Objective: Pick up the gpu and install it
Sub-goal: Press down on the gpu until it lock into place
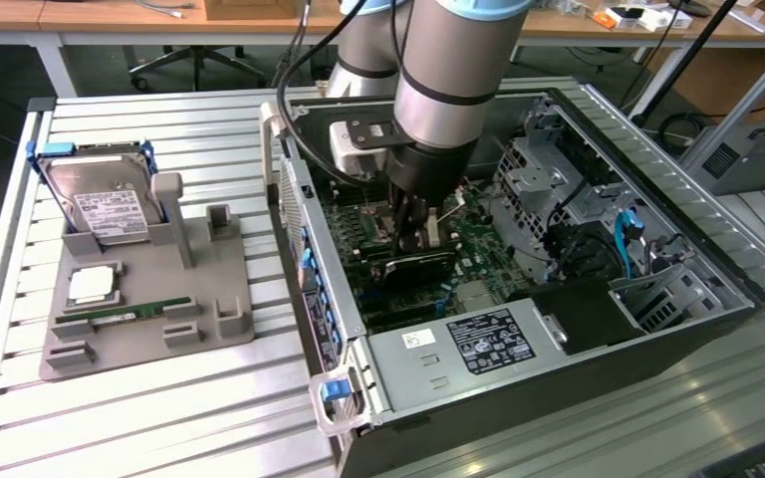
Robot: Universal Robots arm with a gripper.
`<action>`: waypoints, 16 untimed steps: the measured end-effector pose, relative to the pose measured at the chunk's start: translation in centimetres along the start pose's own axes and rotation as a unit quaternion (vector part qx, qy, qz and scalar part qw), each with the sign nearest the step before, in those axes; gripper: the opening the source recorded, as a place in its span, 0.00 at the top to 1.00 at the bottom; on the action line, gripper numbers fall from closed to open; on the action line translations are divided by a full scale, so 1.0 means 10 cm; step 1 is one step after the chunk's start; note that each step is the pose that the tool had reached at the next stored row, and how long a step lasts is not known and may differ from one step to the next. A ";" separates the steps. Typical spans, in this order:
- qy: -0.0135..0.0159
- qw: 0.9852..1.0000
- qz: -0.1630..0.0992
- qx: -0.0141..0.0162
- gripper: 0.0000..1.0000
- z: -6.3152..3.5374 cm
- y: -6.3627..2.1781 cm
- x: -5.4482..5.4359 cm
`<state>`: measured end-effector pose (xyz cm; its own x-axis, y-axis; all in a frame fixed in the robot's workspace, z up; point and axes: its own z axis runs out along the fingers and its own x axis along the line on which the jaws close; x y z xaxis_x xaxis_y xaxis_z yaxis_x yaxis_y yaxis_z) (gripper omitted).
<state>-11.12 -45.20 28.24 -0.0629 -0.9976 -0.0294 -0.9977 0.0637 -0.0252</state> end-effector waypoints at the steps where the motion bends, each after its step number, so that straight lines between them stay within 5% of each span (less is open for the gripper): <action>1: 0.000 1.000 0.000 0.000 0.89 0.000 0.000 0.00; 16: 0.000 1.000 0.000 0.000 0.89 0.070 0.008 0.00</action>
<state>-11.18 -45.20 27.53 -0.0629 -0.9976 -0.0294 -0.9977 0.0637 -0.0251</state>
